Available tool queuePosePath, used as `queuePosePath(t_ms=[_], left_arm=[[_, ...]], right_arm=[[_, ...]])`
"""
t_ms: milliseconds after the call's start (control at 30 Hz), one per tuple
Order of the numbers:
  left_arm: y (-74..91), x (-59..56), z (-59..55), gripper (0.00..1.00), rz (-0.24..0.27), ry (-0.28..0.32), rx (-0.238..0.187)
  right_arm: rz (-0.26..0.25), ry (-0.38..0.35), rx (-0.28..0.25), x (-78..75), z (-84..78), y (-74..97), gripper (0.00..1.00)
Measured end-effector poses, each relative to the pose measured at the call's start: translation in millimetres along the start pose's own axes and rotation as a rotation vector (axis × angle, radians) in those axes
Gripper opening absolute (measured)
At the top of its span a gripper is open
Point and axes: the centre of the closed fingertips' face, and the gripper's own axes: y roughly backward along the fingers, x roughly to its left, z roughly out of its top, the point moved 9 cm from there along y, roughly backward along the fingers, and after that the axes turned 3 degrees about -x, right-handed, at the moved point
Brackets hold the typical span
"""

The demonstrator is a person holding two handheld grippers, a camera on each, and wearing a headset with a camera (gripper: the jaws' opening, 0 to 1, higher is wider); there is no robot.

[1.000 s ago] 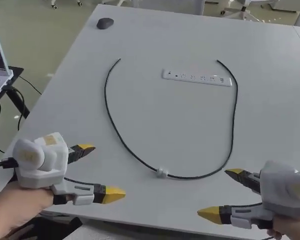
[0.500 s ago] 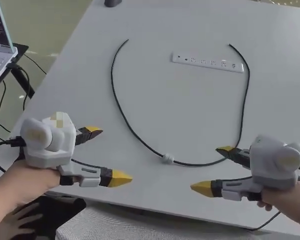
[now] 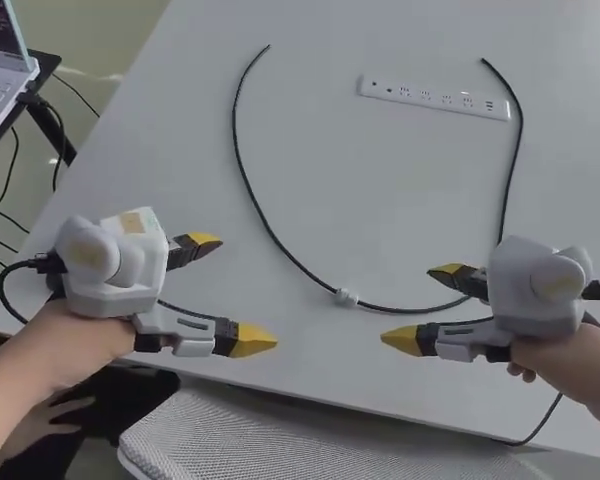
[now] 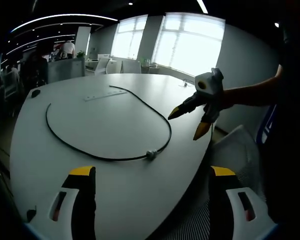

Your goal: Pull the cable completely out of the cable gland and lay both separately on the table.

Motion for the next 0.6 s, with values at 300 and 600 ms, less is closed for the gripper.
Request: queuePosePath(t_ms=[300,600], left_arm=[[2.5,5.9,-1.7,0.94,0.014,-0.001,0.011],[3.1,3.9,-6.2,0.95,0.011,-0.005,0.032]], right_arm=[[0.024,0.061,0.050,-7.1,5.6,-22.8,0.68],[0.049,0.138,0.121,-7.7,10.6,-41.6,0.61]])
